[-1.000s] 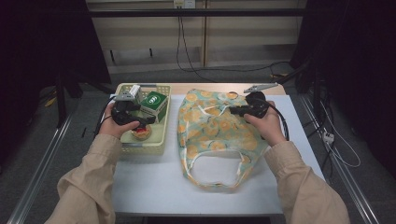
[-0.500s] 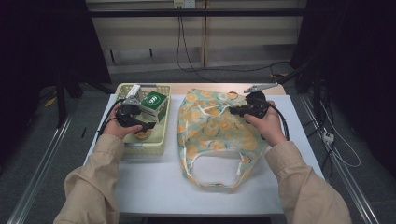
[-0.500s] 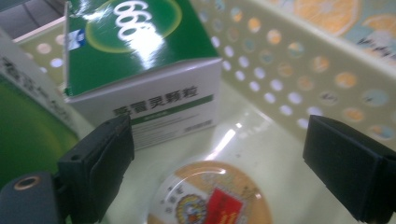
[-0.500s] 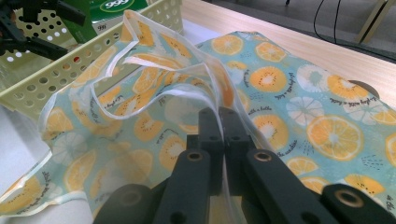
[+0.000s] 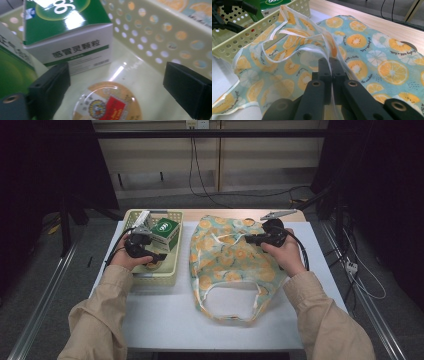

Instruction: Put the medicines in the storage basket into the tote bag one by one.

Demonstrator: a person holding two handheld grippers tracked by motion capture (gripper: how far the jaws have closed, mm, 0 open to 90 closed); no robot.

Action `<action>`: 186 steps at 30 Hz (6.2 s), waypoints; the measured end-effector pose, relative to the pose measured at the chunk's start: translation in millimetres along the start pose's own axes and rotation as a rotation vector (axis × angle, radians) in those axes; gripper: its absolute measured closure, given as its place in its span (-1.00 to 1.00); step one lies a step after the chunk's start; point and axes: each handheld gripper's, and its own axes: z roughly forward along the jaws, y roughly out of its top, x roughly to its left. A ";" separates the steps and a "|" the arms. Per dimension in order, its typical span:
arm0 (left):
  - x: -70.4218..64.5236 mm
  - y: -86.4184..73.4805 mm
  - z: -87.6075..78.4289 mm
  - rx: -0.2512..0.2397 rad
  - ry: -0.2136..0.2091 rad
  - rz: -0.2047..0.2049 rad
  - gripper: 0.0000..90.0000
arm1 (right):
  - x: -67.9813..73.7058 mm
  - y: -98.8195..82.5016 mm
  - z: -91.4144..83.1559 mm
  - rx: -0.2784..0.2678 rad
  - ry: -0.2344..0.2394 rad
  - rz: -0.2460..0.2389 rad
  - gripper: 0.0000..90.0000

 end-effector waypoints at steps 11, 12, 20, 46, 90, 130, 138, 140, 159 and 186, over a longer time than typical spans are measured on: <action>-1.3 -4.3 7.2 0.040 0.002 0.007 -0.82 | 0.8 -0.1 -0.6 0.002 -0.003 -0.001 1.00; 0.3 -5.6 9.0 0.053 0.002 -0.002 -0.83 | 0.9 -0.2 -0.2 0.002 -0.003 -0.001 1.00; 5.6 -10.0 14.9 0.120 0.035 -0.029 -0.79 | 3.0 -0.3 2.2 0.005 0.006 -0.006 1.00; 3.7 -5.9 28.5 0.217 -0.023 -0.042 -0.54 | 1.7 -3.5 -1.8 -0.006 0.005 0.001 1.00; -21.1 64.8 -31.6 0.102 -0.065 -0.099 -0.55 | 1.2 -2.8 4.2 -0.017 0.000 0.018 1.00; -176.3 86.5 85.7 0.085 -0.219 0.113 -0.55 | -5.4 -11.7 16.8 0.002 -0.049 0.031 1.00; -178.6 80.2 110.0 0.070 -0.201 0.081 -0.55 | -20.7 -21.0 38.7 0.041 -0.074 0.048 1.00; -178.4 77.9 114.2 0.087 -0.201 0.071 -0.55 | -24.0 -24.2 45.3 0.053 -0.077 0.055 1.00; -178.0 69.8 122.8 0.101 -0.185 0.054 -0.55 | -30.6 -68.9 57.6 0.171 -0.089 -0.040 -0.16; -169.3 87.0 119.8 0.036 -0.154 0.081 -0.76 | -27.6 -48.0 44.7 0.096 -0.056 0.044 1.00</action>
